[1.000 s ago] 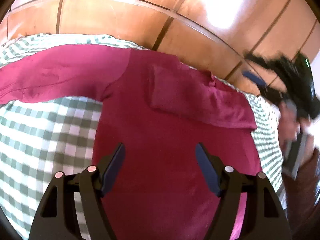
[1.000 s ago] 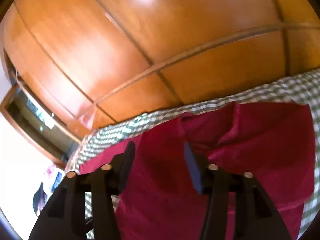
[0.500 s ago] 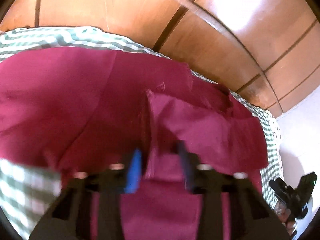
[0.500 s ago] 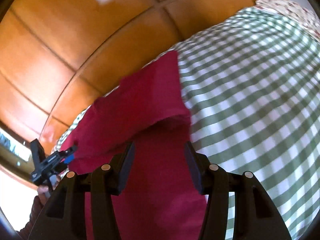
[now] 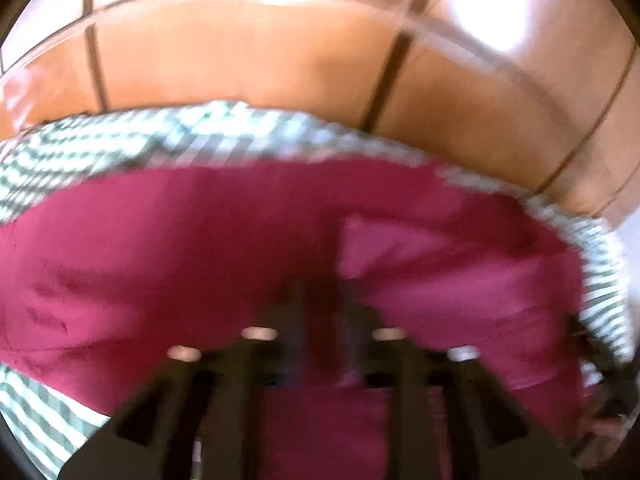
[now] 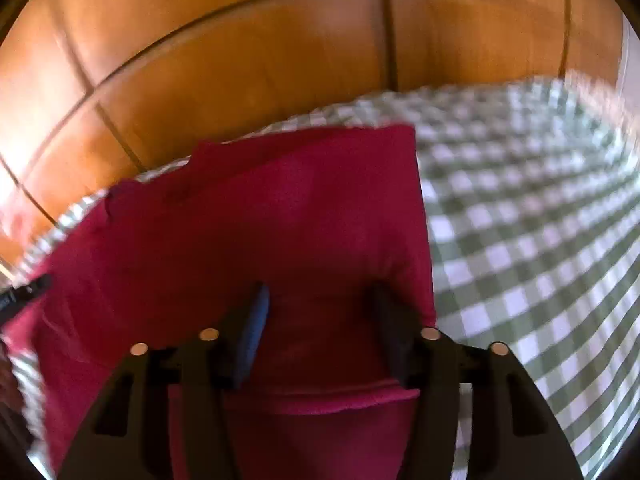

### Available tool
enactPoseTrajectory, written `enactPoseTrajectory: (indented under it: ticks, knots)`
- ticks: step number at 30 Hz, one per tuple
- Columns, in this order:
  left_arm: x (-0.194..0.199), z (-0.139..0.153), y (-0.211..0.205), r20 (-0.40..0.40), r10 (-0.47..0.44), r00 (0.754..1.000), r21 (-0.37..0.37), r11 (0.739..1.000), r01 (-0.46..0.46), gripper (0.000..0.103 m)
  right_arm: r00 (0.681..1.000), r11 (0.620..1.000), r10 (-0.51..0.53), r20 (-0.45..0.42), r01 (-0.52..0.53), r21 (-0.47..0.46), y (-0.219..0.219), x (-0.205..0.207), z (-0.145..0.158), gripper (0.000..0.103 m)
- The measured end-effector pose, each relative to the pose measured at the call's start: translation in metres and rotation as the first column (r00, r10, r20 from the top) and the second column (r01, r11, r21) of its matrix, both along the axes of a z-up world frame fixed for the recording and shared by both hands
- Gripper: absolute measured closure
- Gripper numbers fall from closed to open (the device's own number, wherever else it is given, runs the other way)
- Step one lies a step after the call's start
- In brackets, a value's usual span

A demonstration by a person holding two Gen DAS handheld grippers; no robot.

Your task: Fold small clothes

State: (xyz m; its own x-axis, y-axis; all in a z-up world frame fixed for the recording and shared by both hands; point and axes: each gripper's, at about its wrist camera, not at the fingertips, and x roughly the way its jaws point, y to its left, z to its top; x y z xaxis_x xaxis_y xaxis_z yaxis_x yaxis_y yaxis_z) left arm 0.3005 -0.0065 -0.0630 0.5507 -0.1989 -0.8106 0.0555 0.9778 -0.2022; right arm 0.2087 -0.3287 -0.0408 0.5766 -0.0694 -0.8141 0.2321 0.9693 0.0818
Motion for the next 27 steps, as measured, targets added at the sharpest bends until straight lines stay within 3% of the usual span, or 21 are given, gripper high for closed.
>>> enactPoseTrajectory:
  ticks: [3, 7, 12, 15, 18, 21, 24, 27]
  knots:
    - [-0.013, 0.000, -0.001, 0.048, -0.003, 0.999, 0.019, 1.000, 0.003, 0.074, 1.000, 0.995, -0.007, 0.015, 0.008, -0.098, 0.012, -0.004, -0.001, 0.044]
    - [-0.036, 0.013, 0.010, 0.033, 0.026, 0.999, -0.059, 0.998, -0.024, 0.052, 1.000, 0.992, -0.007, 0.006, 0.008, -0.128, 0.014, -0.003, -0.002, 0.044]
    - [-0.078, 0.016, 0.076, -0.028, 0.171, 0.985, -0.237, 0.956, -0.173, 0.060, 1.000, 0.987, -0.013, -0.006, 0.012, -0.159, 0.018, 0.002, -0.001, 0.040]
    - [-0.108, 0.015, 0.129, -0.025, 0.269, 0.963, -0.292, 0.919, -0.264, 0.061, 0.999, 0.976, -0.026, -0.024, 0.020, -0.217, 0.020, -0.001, 0.008, 0.026]
    - [-0.135, 0.011, 0.192, -0.038, 0.379, 0.924, -0.358, 0.858, -0.367, 0.061, 0.999, 0.978, -0.025, 0.035, 0.032, -0.204, 0.031, -0.022, 0.030, 0.024]
    - [-0.157, 0.003, 0.256, -0.070, 0.530, 0.845, -0.390, 0.766, -0.512, 0.060, 0.996, 0.989, 0.036, 0.076, -0.024, -0.146, 0.051, -0.046, 0.041, 0.020]
    - [-0.173, -0.008, 0.314, -0.133, 0.624, 0.770, -0.446, 0.656, -0.609, 0.053, 0.992, 0.985, 0.120, 0.036, -0.115, -0.129, 0.080, -0.063, 0.032, 0.020]
    - [-0.180, -0.013, 0.346, -0.162, 0.668, 0.726, -0.482, 0.588, -0.649, 0.051, 0.983, 0.973, 0.182, -0.024, -0.183, -0.140, 0.107, -0.072, 0.012, 0.020]
